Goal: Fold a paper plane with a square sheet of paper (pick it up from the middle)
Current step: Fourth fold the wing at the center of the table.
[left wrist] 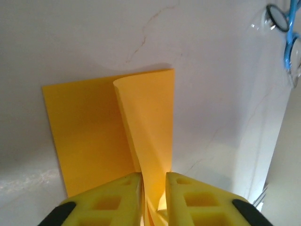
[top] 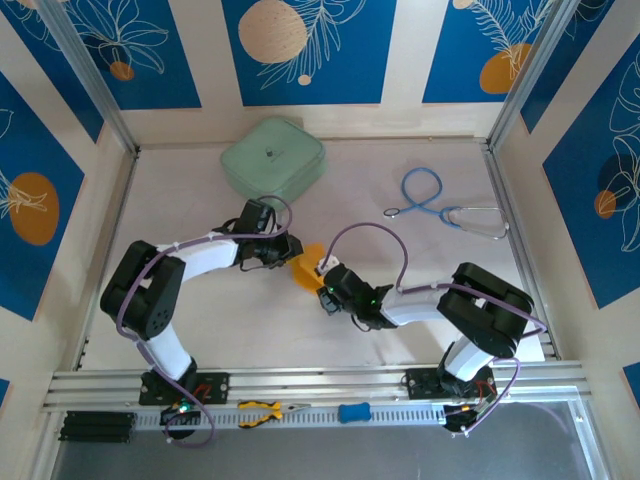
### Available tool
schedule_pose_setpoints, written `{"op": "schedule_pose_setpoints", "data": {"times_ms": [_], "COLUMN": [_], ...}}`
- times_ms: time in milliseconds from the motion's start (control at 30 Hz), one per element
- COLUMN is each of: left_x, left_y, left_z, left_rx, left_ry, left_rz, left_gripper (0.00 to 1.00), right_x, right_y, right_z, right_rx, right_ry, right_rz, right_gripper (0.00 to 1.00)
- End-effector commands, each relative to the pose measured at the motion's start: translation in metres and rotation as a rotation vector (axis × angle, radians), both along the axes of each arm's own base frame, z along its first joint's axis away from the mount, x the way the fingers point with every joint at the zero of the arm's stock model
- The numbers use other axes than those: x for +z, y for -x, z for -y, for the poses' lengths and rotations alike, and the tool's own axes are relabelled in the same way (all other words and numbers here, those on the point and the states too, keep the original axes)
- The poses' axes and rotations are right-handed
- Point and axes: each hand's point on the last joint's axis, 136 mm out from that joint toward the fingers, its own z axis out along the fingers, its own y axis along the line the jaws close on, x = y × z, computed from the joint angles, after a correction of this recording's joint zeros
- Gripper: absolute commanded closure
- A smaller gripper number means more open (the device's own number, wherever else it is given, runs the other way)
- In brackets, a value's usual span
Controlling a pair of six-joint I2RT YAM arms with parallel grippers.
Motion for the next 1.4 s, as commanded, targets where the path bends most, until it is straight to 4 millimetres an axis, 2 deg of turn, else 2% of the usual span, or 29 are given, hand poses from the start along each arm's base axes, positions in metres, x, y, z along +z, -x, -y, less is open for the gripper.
{"op": "schedule_pose_setpoints", "data": {"times_ms": [0, 200, 400, 667, 1033, 1367], "left_x": [0.004, 0.007, 0.009, 0.009, 0.008, 0.007], "left_y": [-0.003, -0.003, -0.002, -0.002, 0.000, -0.001], "left_z": [0.000, 0.000, -0.003, -0.004, -0.004, -0.004], "left_rx": [-0.008, -0.007, 0.004, 0.013, 0.014, 0.015], "left_ry": [-0.001, 0.003, -0.006, 0.002, 0.004, 0.003], "left_rz": [0.002, 0.006, 0.013, 0.011, 0.007, 0.004], "left_gripper": [0.86, 0.95, 0.99, 1.00, 0.99, 0.99], "right_x": [0.007, 0.007, 0.009, 0.014, 0.016, 0.021], "right_y": [0.003, 0.005, 0.005, 0.004, 0.003, 0.001], "right_z": [-0.002, 0.000, 0.002, 0.002, 0.000, -0.004], "right_rx": [0.004, 0.001, -0.009, -0.026, -0.035, -0.048], "right_ry": [0.016, 0.076, 0.112, 0.133, 0.116, 0.066], "right_rz": [-0.036, -0.035, -0.022, 0.002, 0.009, 0.010], "right_gripper": [0.80, 0.79, 0.78, 0.77, 0.84, 0.81]}}
